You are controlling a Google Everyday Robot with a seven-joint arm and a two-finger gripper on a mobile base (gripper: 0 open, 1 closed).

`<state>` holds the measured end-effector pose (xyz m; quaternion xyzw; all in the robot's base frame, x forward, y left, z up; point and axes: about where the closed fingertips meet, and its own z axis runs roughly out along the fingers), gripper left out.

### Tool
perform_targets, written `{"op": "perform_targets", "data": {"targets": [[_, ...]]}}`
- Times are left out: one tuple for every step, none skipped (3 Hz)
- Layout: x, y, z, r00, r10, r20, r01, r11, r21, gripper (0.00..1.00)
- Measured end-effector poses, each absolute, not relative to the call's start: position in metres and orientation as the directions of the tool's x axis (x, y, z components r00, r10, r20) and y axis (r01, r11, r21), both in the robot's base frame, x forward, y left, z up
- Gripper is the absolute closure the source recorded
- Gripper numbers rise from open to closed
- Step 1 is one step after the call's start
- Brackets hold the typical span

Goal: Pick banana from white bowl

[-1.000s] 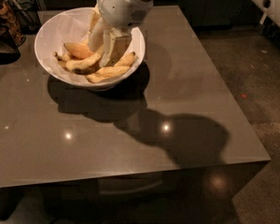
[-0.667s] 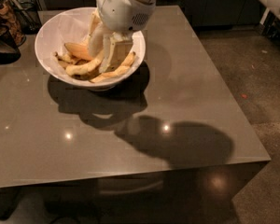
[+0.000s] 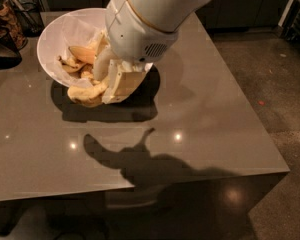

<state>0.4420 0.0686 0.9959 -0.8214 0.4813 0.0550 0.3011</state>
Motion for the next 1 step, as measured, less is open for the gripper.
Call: {"op": "perform_targets", "data": {"targets": [[0.4414,0.0687,0.9958,0.530,-0.758,-0.381,-0.824,-0.355,-0.441,1.00]]}}
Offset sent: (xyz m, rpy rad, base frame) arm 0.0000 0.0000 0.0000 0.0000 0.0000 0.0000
